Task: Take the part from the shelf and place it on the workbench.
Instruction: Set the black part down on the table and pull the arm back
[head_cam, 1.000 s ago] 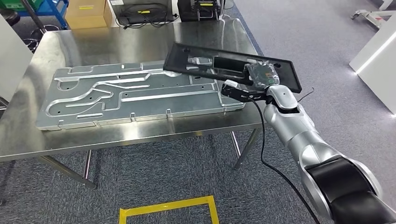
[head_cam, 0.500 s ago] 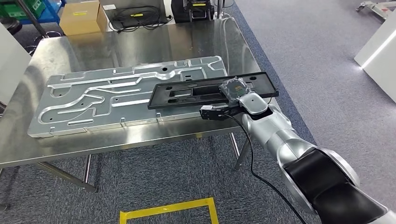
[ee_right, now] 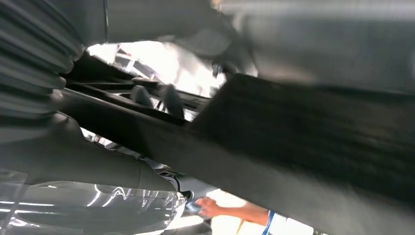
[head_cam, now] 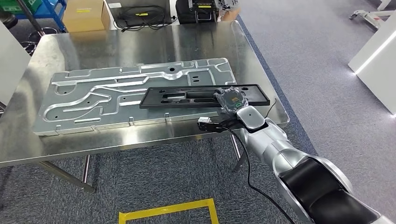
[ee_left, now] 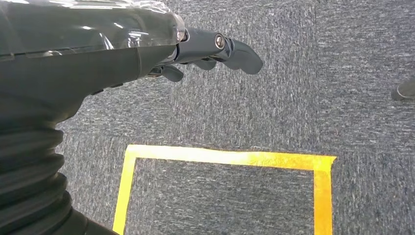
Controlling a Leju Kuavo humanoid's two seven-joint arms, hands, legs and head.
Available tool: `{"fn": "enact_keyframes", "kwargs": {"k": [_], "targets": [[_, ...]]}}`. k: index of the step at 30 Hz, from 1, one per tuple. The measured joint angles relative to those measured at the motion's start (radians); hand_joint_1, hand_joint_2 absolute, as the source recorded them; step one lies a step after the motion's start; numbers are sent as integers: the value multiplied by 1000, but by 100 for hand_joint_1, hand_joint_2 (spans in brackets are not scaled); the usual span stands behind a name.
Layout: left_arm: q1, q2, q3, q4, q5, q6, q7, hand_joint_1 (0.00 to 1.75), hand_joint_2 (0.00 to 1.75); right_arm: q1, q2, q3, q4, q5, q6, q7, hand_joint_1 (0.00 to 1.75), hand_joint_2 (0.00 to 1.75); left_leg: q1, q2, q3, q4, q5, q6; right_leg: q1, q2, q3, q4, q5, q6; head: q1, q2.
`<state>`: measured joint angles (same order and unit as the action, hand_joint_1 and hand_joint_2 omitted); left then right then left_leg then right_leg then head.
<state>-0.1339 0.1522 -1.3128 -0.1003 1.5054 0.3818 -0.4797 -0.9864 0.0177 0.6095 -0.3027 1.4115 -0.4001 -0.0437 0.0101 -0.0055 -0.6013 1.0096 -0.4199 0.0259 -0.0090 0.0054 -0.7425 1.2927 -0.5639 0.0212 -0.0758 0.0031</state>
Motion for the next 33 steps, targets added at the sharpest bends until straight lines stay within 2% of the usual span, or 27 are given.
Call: {"fn": "enact_keyframes", "kwargs": {"k": [1, 2, 4, 5, 6, 7, 9, 10, 12, 14, 15, 16, 17, 18, 20, 21, 22, 24, 26, 27, 30, 31, 32, 33], "targets": [[0, 0, -1, 0, 0, 1, 0, 0, 175, 6, -2, -1, 3, -2, 0, -1, 0, 0, 0, -1, 0, 1, -1, 0, -1, 0, -13, 20, 4, 0, 0, 0], [1, 0, -2, 0, 0, 1, 1, 0, 175, 10, -4, -4, 6, -5, 0, -1, 0, 0, 0, -2, 0, 3, -3, 0, -1, 0, -6, 1, 27, -1, 0, 0], [1, 0, -4, 0, 1, 0, 4, 0, 175, 12, -9, -13, 11, -14, -2, -2, 0, 0, -1, -3, 2, 7, -7, -5, 0, 0, 56, -136, 98, -9, 0, 0], [1, 0, -4, 0, 1, -2, 6, 0, 175, 12, -12, -19, 12, -19, -4, -4, 0, 0, -3, -3, 2, 9, -10, -8, 3, 0, 87, -203, 123, -14, 0, 0], [2, 0, -4, 0, 2, -4, 8, 0, 131, 13, -14, -23, 13, -22, -7, -6, 0, 0, -4, -3, 2, 11, -12, -11, 5, 0, 108, -248, 137, -19, 0, 0], [3, 0, -4, 0, 2, -7, 11, 0, 87, 15, -17, -29, 14, -26, -10, -9, 0, 0, -5, -3, 2, 10, -13, -16, 8, 0, 117, -268, 138, -22, 0, 0], [6, 1, -5, 0, 2, -11, 15, 0, 0, 20, -22, -39, 17, -36, -18, -13, 0, 0, -6, -2, 2, 8, -15, -25, 7, 0, 120, -274, 140, -30, 0, 0], [8, 2, -5, 0, 2, -14, 16, 0, 0, 24, -24, -47, 18, -42, -23, -13, 0, 0, -5, -2, 2, 12, -20, -30, 5, -1, 123, -280, 142, -35, 0, 0], [10, 6, -8, 0, 2, -16, 17, 0, 0, 30, -28, -61, 19, -54, -41, -13, 0, 0, -4, -1, -22, 68, -58, -39, -2, -3, 130, -290, 146, -45, 0, 0], [11, 9, -13, 0, 2, -17, 19, 0, 0, 43, -31, -77, 20, -62, -61, -13, 0, 0, 0, 0, -81, 197, -119, -46, -2, -3, 132, -292, 145, -49, 0, 0], [11, 10, -16, 0, 2, -17, 22, 0, 0, 52, -33, -84, 20, -66, -68, -15, 0, 0, 2, 0, -110, 253, -137, -49, -2, -3, 133, -291, 144, -49, 0, 0], [11, 11, -18, 0, 2, -17, 25, 0, 0, 61, -35, -92, 20, -68, -76, -19, 0, 0, 3, 0, -128, 285, -140, -52, -2, -4, 133, -291, 144, -49, 0, 0], [11, 11, -20, 0, 2, -17, 28, 0, 0, 68, -37, -100, 20, -72, -85, -26, 0, 0, 5, 0, -125, 274, -122, -54, -2, -3, 133, -290, 142, -48, 0, 0], [11, 12, -22, 0, 2, -17, 31, 0, 0, 73, -38, -109, 20, -76, -98, -36, 0, 0, 8, 0, -103, 225, -89, -55, -3, -3, 134, -287, 141, -46, 0, 0], [8, 13, -24, 0, 2, -17, 33, 0, 0, 75, -39, -129, 18, -85, -128, -59, 0, 0, 9, 1, -38, 87, -27, -54, -2, -1, 133, -279, 135, -37, 0, 0], [6, 14, -25, 0, 2, -17, 34, 0, 0, 75, -39, -138, 18, -91, -140, -70, 0, 0, 8, 1, -16, 40, -13, -51, -1, 0, 131, -275, 133, -32, 0, 0], [5, 14, -27, 0, 2, -17, 35, 0, 0, 76, -39, -147, 17, -99, -151, -83, 0, 0, 7, 0, -5, 17, -11, -46, 1, 1, 130, -272, 132, -28, 0, 0], [4, 14, -31, 0, 2, -18, 36, 0, 0, 79, -40, -167, 10, -124, -183, -128, 0, 0, 4, -1, -4, 15, -12, -32, 1, 1, 129, -273, 132, -17, 0, 0], [3, 14, -36, 0, 3, -18, 38, 0, 0, 84, -40, -198, -13, -157, -235, -204, 0, 0, 5, -1, -2, 11, -8, -18, -3, 0, 121, -253, 116, -7, 0, 0], [1, 14, -39, 0, 3, -17, 40, 0, 0, 90, -37, -219, -36, -171, -260, -249, 0, 0, 6, -1, -2, 8, -6, -12, -4, 0, 106, -217, 93, -3, 0, 0], [-6, 13, -46, 0, 3, -17, 46, 0, 0, 139, -26, -298, -164, -185, -296, -372, 0, 0, 6, -1, -1, 8, -6, -5, -4, -1, 17, -25, 4, 2, 0, 0], [-6, 13, -47, 0, 3, -17, 48, 0, 0, 157, -22, -322, -204, -185, -298, -392, 0, 0, 6, -2, -1, 8, -6, -4, -4, -1, -3, 15, -4, 2, 0, 0], [-7, 12, -47, 0, 3, -17, 48, 0, 0, 169, -19, -342, -232, -185, -299, -401, 0, 0, 6, -3, -1, 8, -7, -4, -4, -1, -6, 18, 7, 1, 0, 0], [-7, 11, -48, 0, 3, -17, 49, 0, 0, 178, -16, -357, -255, -185, -299, -405, 0, 0, 5, -5, 0, 9, -7, -5, -4, -1, 11, -20, 35, -3, 0, 0]]}}
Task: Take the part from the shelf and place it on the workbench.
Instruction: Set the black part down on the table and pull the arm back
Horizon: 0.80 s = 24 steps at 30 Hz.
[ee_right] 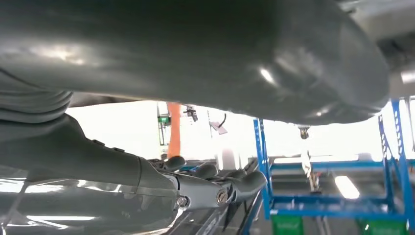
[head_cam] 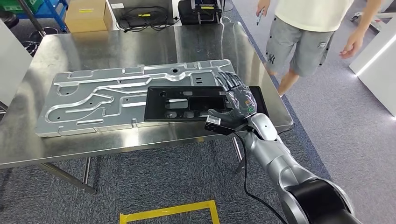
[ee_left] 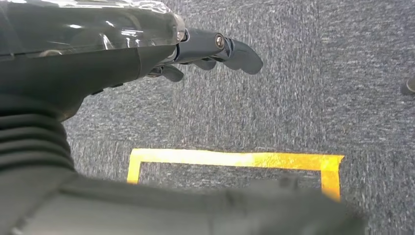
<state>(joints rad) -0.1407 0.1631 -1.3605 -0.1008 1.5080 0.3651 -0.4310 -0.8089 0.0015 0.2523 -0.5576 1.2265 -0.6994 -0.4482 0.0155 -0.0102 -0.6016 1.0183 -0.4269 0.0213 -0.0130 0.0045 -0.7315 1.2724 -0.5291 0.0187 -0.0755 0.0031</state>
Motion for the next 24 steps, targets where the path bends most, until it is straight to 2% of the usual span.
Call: {"fn": "enact_keyframes", "kwargs": {"k": [2, 3, 4, 7, 9, 10, 12, 13, 14, 15, 17, 18, 19, 22, 24], "targets": [[-1, -2, -1, 0, 0, 0, 0, 0, 0, 9, 3, -25, -46, 0, 0, -16, 0, 0, -2, -3, 2, 1, -1, -3, 3, 0, 69, -142, 66, -12, 0, 0], [-2, -3, -1, 0, 0, 0, 1, 0, 0, 16, 8, -40, -79, -3, 0, -40, 0, 0, -4, -3, 2, 1, -2, -7, 6, 0, 97, -201, 86, -16, 0, 0], [-2, -4, -1, 0, 0, 0, 2, 0, 0, 32, 16, -59, -120, -9, -1, -77, 0, 0, -5, -3, 2, 2, -4, -11, 9, -1, 114, -237, 94, -20, 0, 0], [-1, -5, -1, 0, 0, 2, 5, 0, 0, 126, 48, -121, -299, -59, -2, -199, 0, 0, -4, -3, 4, 0, -8, -28, 12, -3, 123, -255, 94, -30, 0, 0], [2, -7, 3, -1, 0, 4, 4, 0, 0, 214, 68, -138, -459, -117, -2, -229, 0, 0, -3, 0, -7, 34, -36, -38, 7, -6, 130, -264, 95, -40, 0, 0], [4, -8, 7, -1, 0, 4, 3, 0, 0, 264, 76, -139, -548, -150, -2, -233, 0, 0, -2, 2, -25, 77, -65, -42, 4, -9, 134, -267, 95, -44, 0, 0], [13, -9, 23, -1, 0, 3, 1, 0, 0, 378, 81, -139, -709, -208, -2, -233, 0, 0, -1, 3, -80, 207, -131, -49, 6, -14, 137, -267, 90, -51, 0, 0], [18, -9, 32, -1, 0, 2, -1, 0, 0, 434, 82, -139, -775, -231, -2, -233, 0, 0, 0, 4, -102, 257, -149, -52, 7, -16, 138, -267, 89, -52, 0, 0], [24, -10, 42, -1, 0, 0, -3, 0, 0, 489, 82, -139, -831, -250, -2, -233, 0, 0, 1, 4, -110, 277, -148, -54, 7, -16, 139, -267, 87, -52, 0, 0], [29, -11, 53, -1, 0, -2, -7, 0, 0, 539, 81, -140, -879, -264, -2, -233, 0, 0, 3, 4, -97, 252, -127, -55, 7, -15, 140, -265, 85, -51, 0, 0], [32, -12, 71, -1, 0, -5, -17, 0, 0, 623, 80, -147, -952, -286, -2, -233, 0, 0, 6, 4, -28, 119, -63, -54, 6, -11, 143, -261, 80, -45, 0, 0], [32, -12, 81, -1, 0, -8, -24, 0, 0, 662, 79, -156, -978, -298, -2, -233, 0, 0, 6, 4, 4, 57, -41, -50, 7, -9, 144, -256, 77, -41, 0, 0], [33, -13, 90, -1, 0, -12, -34, 0, 0, 701, 77, -172, -995, -309, -2, -233, 0, 0, 5, 3, 24, 19, -32, -46, 9, -9, 144, -254, 76, -36, 0, 0], [43, -16, 112, -1, -1, -26, -62, 0, 0, 817, 75, -253, -995, -325, -2, -233, 0, 0, 1, 1, 32, 3, -28, -30, 10, -8, 144, -252, 77, -22, 0, 0], [47, -18, 119, -1, -1, -31, -73, 0, 0, 876, 75, -315, -975, -327, -2, -233, 0, 0, 3, 4, 30, -4, -20, -15, 7, -5, 137, -230, 51, -12, 0, 0]]}}
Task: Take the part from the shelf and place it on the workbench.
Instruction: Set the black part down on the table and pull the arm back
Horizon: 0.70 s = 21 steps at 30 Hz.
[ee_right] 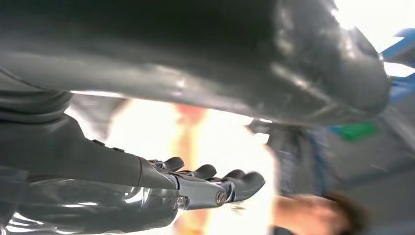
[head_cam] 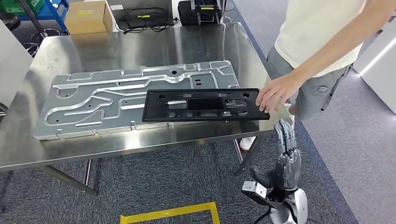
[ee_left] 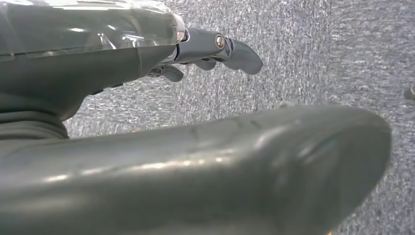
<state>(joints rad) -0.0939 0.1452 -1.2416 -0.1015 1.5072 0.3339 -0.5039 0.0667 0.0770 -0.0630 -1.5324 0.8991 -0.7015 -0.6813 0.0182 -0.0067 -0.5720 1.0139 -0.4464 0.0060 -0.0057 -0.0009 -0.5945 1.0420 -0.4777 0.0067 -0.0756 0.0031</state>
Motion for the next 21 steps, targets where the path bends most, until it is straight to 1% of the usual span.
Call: {"fn": "enact_keyframes", "kwargs": {"k": [1, 2, 3, 4, 5, 6, 7, 8, 9, 10, 11, 12, 13, 14, 15, 16, 17, 18, 19, 20, 21], "targets": [[0, -1, 3, 0, 0, -2, -4, 0, 0, 24, 0, -27, 11, -3, 0, 0, 0, 0, 1, 1, -3, -3, 5, 7, -2, 1, -14, 38, -32, 4, 0, 0], [0, -1, 5, 0, 0, -3, -6, 0, 0, 45, 0, -48, 25, -6, 0, 0, 0, 0, 0, 2, -8, -3, 9, 12, -3, 2, -35, 93, -71, 8, 0, 0], [0, -1, 7, 0, 0, -5, -7, 0, 0, 62, 0, -68, 43, -8, 0, 0, 0, 0, 0, 3, -14, -3, 13, 15, -3, 2, -60, 159, -110, 10, 0, 0], [0, -1, 8, 0, 0, -6, -8, 0, 0, 77, 0, -86, 64, -8, 0, 0, 0, 0, -1, 4, -22, -2, 17, 16, -4, 2, -81, 222, -142, 11, 0, 0], [0, -1, 8, 0, 0, -7, -9, 0, 0, 89, 0, -100, 85, -6, 0, 0, 0, 0, -2, 5, -29, 0, 22, 16, -5, 1, -89, 257, -155, 12, 0, 0], [0, -1, 8, 0, 0, -8, -9, 0, 0, 99, 0, -113, 103, -4, 0, 0, 0, 0, -3, 6, -38, 2, 27, 15, -6, 1, -77, 257, -150, 11, 0, 0], [0, -1, 8, 0, 1, -8, -9, 0, 0, 107, 0, -125, 118, -3, 0, 0, 0, 0, -3, 6, -46, 4, 32, 13, -7, 1, -47, 219, -130, 10, 0, 0], [0, -2, 8, 0, 1, -8, -9, 0, 0, 110, 0, -133, 130, 1, 0, 0, 0, 0, -3, 6, -53, 6, 37, 10, -8, 1, 1, 149, -102, 9, 0, 0], [-1, -2, 8, 0, 1, -9, -9, 0, 0, 108, 0, -141, 146, 7, 0, 0, 0, 0, -3, 6, -59, 8, 43, 6, -8, 1, 52, 70, -84, 7, 0, 0], [-2, -2, 8, 0, 1, -10, -10, 0, 0, 104, 0, -148, 166, 14, 0, 0, 0, 0, -4, 6, -61, 8, 49, 0, -5, 2, 89, 12, -67, 5, 0, 0], [-3, -2, 8, 0, 1, -11, -10, 0, 0, 100, 0, -155, 190, 22, 0, 0, 0, 0, -4, 6, -62, 8, 55, -6, -3, 3, 112, -27, -61, 2, 0, 0], [-5, -2, 8, 0, 1, -12, -10, 0, 0, 95, 0, -164, 219, 27, 0, 0, 0, 0, -5, 6, -61, 7, 61, -12, 0, 4, 117, -39, -60, -2, 0, 0], [-5, -3, 8, 0, 1, -13, -11, 0, 0, 92, 1, -173, 247, 31, 0, 0, 0, 0, -5, 5, -60, 4, 68, -19, 2, 4, 113, -38, -52, -7, 0, 0], [-5, -3, 8, 0, 1, -14, -11, 0, 0, 89, 1, -181, 274, 36, 0, 0, 0, 0, -3, 4, -63, 4, 73, -25, 0, 3, 107, -41, -46, -15, 0, 0], [-3, -3, 8, 0, 1, -14, -11, 0, 0, 84, 1, -189, 303, 44, 0, 0, 0, 0, -2, 4, -68, 9, 63, -30, -1, 2, 99, -42, -36, -23, 0, 0], [-1, -3, 9, 0, 1, -14, -11, 0, 0, 78, 1, -199, 334, 55, 0, 0, 0, 0, -1, 3, -78, 31, 33, -35, -2, 1, 87, -44, -25, -31, 0, 0], [0, -3, 9, 0, 1, -14, -10, 0, 0, 71, 1, -211, 368, 67, 0, 0, 0, 0, 1, 3, -91, 73, -15, -37, -2, 0, 74, -46, -13, -37, 0, 0], [1, -3, 10, 0, 1, -13, -10, 0, 0, 64, 1, -226, 407, 79, 0, 0, 0, 0, 1, 3, -106, 131, -72, -38, 0, -1, 60, -45, -2, -41, 0, 0], [0, -3, 10, 0, 1, -13, -10, 0, 0, 59, 1, -245, 450, 88, 0, 0, 0, 0, 1, 3, -117, 196, -120, -39, 2, -1, 45, -45, 9, -43, 0, 0], [1, -4, 11, 0, 1, -12, -10, 0, 0, 52, 0, -265, 495, 94, 0, 0, 0, 0, 0, 3, -120, 250, -144, -38, 5, -2, 30, -43, 19, -43, 0, 0], [2, -4, 11, 0, 1, -11, -9, 0, 0, 44, -1, -288, 545, 96, 0, 0, 0, 0, 0, 3, -111, 279, -144, -36, 8, -3, 16, -42, 29, -44, 0, 0]]}}
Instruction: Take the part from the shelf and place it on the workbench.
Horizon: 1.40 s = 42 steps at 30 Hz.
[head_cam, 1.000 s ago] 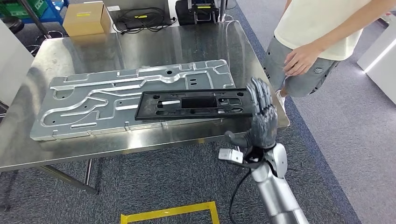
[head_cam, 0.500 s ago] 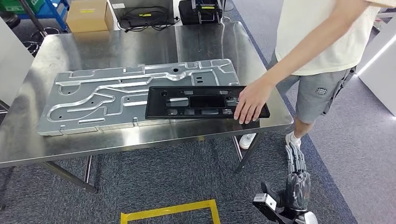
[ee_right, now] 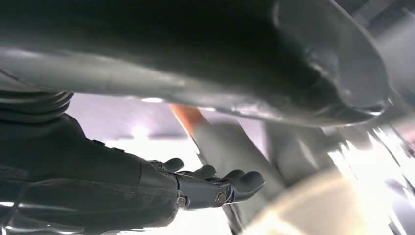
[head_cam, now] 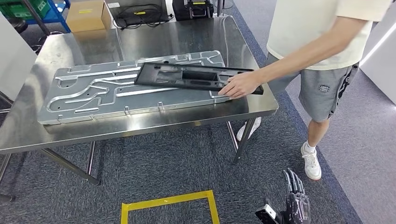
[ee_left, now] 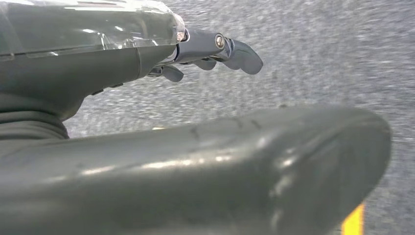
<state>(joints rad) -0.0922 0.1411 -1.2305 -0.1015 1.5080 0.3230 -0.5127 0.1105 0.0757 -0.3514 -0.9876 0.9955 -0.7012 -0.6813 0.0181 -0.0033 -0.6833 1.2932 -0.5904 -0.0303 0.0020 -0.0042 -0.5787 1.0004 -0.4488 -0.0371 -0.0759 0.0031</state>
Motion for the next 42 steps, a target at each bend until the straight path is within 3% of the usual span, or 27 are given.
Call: {"fn": "enact_keyframes", "kwargs": {"k": [1, 3, 5, 7, 9, 11, 13, 14, 15, 16, 17, 19, 21, 22, 24, 25, 26, 29, 30, 31, 32, 34, 35, 37, 38, 40, 42], "targets": [[1, -1, 0, 0, 0, 1, 1, 0, 0, -9, -2, -27, 57, -1, 0, 0, 0, 0, -2, 0, 26, -4, 21, 4, 3, -1, -14, 2, 9, 0, 0, 0], [1, -2, 1, 0, 0, 2, 3, 0, 0, -21, -5, -78, 154, -5, 0, 0, 0, 0, -10, 0, 122, -108, 69, 19, 6, -3, -34, 8, 24, 2, 0, 0], [-2, 0, 2, 0, 0, 4, 4, 0, 0, -30, -6, -113, 219, -6, 0, 0, 0, 0, -20, 0, 224, -256, 65, 36, 7, -5, -44, 11, 39, 8, 0, 0], [-4, 1, 3, 0, 0, 5, 4, 0, 0, -40, -8, -134, 263, -5, 0, 0, 0, 0, -27, 1, 260, -324, 50, 45, 3, -5, -47, 9, 56, 19, 0, 0], [-3, -1, 3, 0, 0, 5, 5, 0, 0, -46, -12, -155, 300, 1, 0, 7, 0, 0, -27, 4, 249, -333, 70, 54, 2, -2, -52, 12, 61, 31, 0, 0], [-1, -5, 4, 0, 0, 4, 7, 0, 0, -56, -19, -178, 360, 22, 5, 51, 0, 0, -21, 10, 230, -342, 97, 66, 1, 4, -71, 54, 5, 42, 0, 0], [-1, -10, 3, 0, 0, 3, 14, 0, 0, -75, -32, -212, 473, 49, 43, 170, 0, 0, -19, 12, 200, -342, 122, 71, -6, 6, -99, 169, -104, 52, 0, 0], [0, -14, 3, 0, 0, 2, 18, 0, 0, -83, -39, -228, 528, 56, 79, 244, 0, 0, -19, 12, 184, -340, 133, 71, -9, 6, -107, 228, -136, 56, 0, 0], [0, -18, 2, 0, 0, -1, 24, 0, 0, -89, -44, -246, 582, 58, 150, 353, 0, 0, -18, 12, 166, -336, 144, 69, -13, 5, -108, 276, -147, 61, 0, 0], [0, -23, 1, 0, 0, -5, 29, 0, 0, -92, -47, -260, 615, 54, 233, 458, 0, 0, -17, 12, 149, -331, 153, 65, -17, 5, -94, 288, -126, 65, 0, 0], [0, -28, -1, 0, -1, -9, 35, 0, 0, -95, -49, -273, 641, 42, 339, 580, 0, 0, -15, 12, 131, -323, 162, 61, -22, 5, -65, 270, -95, 69, 0, 0], [1, -37, -4, 0, -1, -13, 49, 0, 0, -101, -47, -305, 679, 12, 526, 777, 0, 0, -12, 12, 96, -302, 174, 50, -30, 5, 33, 155, -60, 76, 0, 0], [0, -45, -8, -1, -1, -9, 65, 0, 0, -108, -41, -336, 704, -12, 623, 853, 0, 0, -15, 15, 72, -282, 184, 36, -30, 8, 112, 35, -86, 73, 0, 0], [-1, -48, -10, -1, -1, -7, 74, 0, 0, -113, -38, -349, 713, -18, 645, 857, 0, 0, -16, 17, 65, -277, 191, 30, -27, 10, 126, 6, -99, 66, 0, 0], [-2, -55, -19, -2, -2, -4, 87, 0, 0, -119, -35, -372, 730, -27, 672, 849, 0, 0, -13, 18, 57, -271, 200, 17, -25, 7, 117, -5, -97, 45, 0, 0], [-1, -58, -23, -2, -3, -5, 91, 0, 0, -121, -34, -381, 737, -31, 679, 842, 0, 0, -10, 17, 52, -261, 186, 12, -24, 4, 110, -5, -88, 35, 0, 0], [1, -59, -27, -2, -3, -6, 93, 0, 0, -123, -33, -390, 743, -37, 684, 834, 0, 0, -7, 15, 42, -232, 149, 8, -24, 1, 100, -6, -78, 26, 0, 0], [0, -61, -37, -2, -6, -14, 95, 0, 0, -129, -33, -419, 753, -65, 698, 811, 0, 0, -5, 13, 4, -62, 0, 3, -15, -6, 55, -4, -42, 12, -1, 0], [-2, -61, -41, -2, -6, -18, 96, 0, 0, -129, -33, -428, 756, -75, 704, 805, 0, 0, -5, 13, 3, -15, -13, 4, -12, -7, 39, -2, -30, 11, 0, 0], [-3, -61, -46, -2, -7, -21, 97, 0, 0, -130, -33, -438, 758, -82, 711, 801, 0, 44, -6, 13, 16, 7, 0, 6, -9, -8, 22, 0, -18, 10, -1, 0], [-3, -61, -50, -3, -7, -23, 98, 0, 0, -131, -33, -447, 761, -86, 716, 797, 0, 44, -6, 13, 46, -6, 31, 10, -6, -8, 5, 4, -8, 11, -1, 0], [-6, -61, -54, -3, -7, -24, 100, 0, 0, -134, -32, -460, 764, -89, 721, 790, 0, 44, -11, 13, 143, -116, 77, 23, -4, -7, -22, 11, 11, 13, -1, 0], [-10, -61, -54, -3, -6, -24, 100, 0, 0, -135, -30, -465, 765, -91, 722, 787, 0, 0, -15, 10, 201, -198, 70, 31, -3, -5, -31, 14, 20, 17, -1, 0], [-16, -61, -54, -3, -5, -22, 97, 0, 0, -138, -28, -478, 767, -101, 721, 782, 0, 0, -23, 8, 266, -306, 40, 43, -5, -3, -38, 14, 39, 29, -1, 0], [-17, -61, -54, -3, -5, -21, 95, 0, 0, -139, -27, -487, 768, -109, 721, 778, 0, 0, -27, 8, 275, -330, 36, 47, -6, 0, -41, 11, 51, 37, 0, 0], [-15, -63, -54, -3, -4, -20, 91, 0, 0, -140, -27, -505, 769, -122, 720, 771, 0, 0, -26, 19, 258, -337, 58, 58, -8, 5, -50, 8, 59, 48, -1, 0], [-16, -64, -55, -3, -4, -21, 86, 0, 0, -141, -27, -519, 770, -122, 718, 772, 0, 0, -21, 28, 230, -343, 89, 70, -9, 8, -75, 58, -9, 57, -1, 0]]}}
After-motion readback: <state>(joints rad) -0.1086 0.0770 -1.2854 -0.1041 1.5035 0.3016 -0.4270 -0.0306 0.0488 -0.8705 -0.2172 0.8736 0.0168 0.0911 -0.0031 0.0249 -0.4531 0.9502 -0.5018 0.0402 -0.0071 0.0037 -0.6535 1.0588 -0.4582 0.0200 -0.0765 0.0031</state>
